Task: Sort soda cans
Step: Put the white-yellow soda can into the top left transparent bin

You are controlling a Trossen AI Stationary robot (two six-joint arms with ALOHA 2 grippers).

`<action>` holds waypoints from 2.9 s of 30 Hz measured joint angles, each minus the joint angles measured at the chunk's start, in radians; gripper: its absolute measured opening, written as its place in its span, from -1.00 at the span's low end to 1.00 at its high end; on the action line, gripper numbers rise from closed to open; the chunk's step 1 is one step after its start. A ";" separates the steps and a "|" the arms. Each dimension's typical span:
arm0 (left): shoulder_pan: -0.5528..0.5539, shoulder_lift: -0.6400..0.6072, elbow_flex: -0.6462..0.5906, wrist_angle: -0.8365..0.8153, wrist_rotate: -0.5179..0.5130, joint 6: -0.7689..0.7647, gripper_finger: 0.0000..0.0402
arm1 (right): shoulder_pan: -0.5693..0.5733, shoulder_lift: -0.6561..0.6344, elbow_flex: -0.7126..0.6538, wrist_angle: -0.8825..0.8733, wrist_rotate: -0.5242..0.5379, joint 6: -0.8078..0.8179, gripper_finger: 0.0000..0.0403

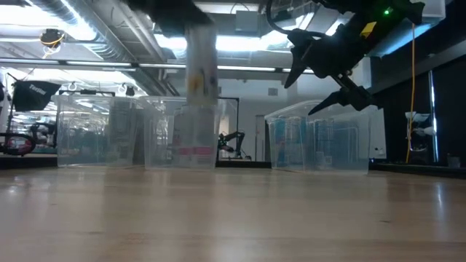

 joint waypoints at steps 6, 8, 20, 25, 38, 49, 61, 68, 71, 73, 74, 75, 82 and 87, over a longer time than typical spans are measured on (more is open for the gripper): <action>0.009 -0.189 0.048 -0.111 -0.252 0.016 0.26 | 0.000 0.000 0.000 0.001 0.000 -0.002 0.71; 0.021 -0.239 0.049 -0.137 -0.342 0.021 0.26 | 0.000 0.000 0.000 0.001 0.000 -0.002 0.71; 0.176 -0.336 0.051 -0.411 -0.737 -0.117 0.26 | 0.000 0.000 0.000 0.002 0.000 -0.006 0.71; 0.224 -0.337 0.051 -0.437 -0.749 -0.153 0.26 | 0.000 0.000 0.000 -0.001 0.000 -0.014 0.71; 0.277 -0.349 0.051 -0.714 -0.801 -0.370 0.26 | 0.000 0.001 -0.045 0.084 0.000 -0.066 0.71; 0.268 -0.372 -0.058 -0.809 -0.791 -0.578 0.26 | 0.000 0.001 -0.045 0.108 0.000 -0.087 0.71; 0.229 -0.389 -0.195 -0.800 -0.776 -0.736 0.26 | 0.000 0.001 -0.045 0.115 0.000 -0.108 0.71; 0.230 -0.389 -0.275 -0.744 -0.775 -0.768 0.29 | 0.000 0.001 -0.045 0.126 0.000 -0.108 0.71; 0.230 -0.390 -0.296 -0.736 -0.784 -0.795 0.30 | 0.000 0.001 -0.045 0.134 0.000 -0.109 0.71; 0.230 -0.395 -0.312 -0.731 -0.790 -0.809 0.30 | 0.000 0.001 -0.045 0.134 0.000 -0.110 0.71; 0.230 -0.395 -0.318 -0.731 -0.792 -0.814 0.31 | 0.000 0.001 -0.045 0.134 0.000 -0.110 0.71; 0.230 -0.395 -0.323 -0.729 -0.794 -0.817 0.31 | 0.000 0.001 -0.045 0.135 0.000 -0.110 0.71; 0.231 -0.395 -0.329 -0.709 -0.792 -0.788 0.31 | 0.000 0.001 -0.045 0.138 -0.001 -0.110 0.71; 0.231 -0.394 -0.330 -0.688 -0.787 -0.763 0.32 | 0.000 0.001 -0.045 0.137 -0.001 -0.110 0.71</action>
